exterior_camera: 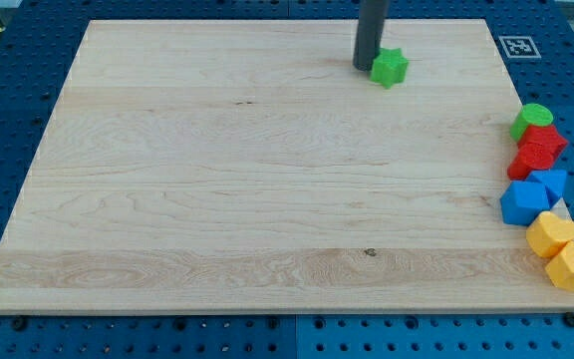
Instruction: Push the green star towards the center right
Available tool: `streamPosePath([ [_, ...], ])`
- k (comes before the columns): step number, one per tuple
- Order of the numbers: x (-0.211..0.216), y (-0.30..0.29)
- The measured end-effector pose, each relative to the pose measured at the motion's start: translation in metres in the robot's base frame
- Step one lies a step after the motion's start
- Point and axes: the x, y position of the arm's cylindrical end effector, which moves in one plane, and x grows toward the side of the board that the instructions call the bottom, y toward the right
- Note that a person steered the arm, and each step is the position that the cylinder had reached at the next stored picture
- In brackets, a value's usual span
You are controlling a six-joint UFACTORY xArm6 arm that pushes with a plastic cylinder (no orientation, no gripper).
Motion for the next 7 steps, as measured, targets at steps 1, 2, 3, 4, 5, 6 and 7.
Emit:
streamPosePath([
  [1,0.013,0.032],
  [2,0.022,0.058],
  [3,0.031,0.071],
  [4,0.041,0.079],
  [5,0.048,0.089],
  [6,0.048,0.081],
  [7,0.036,0.069],
])
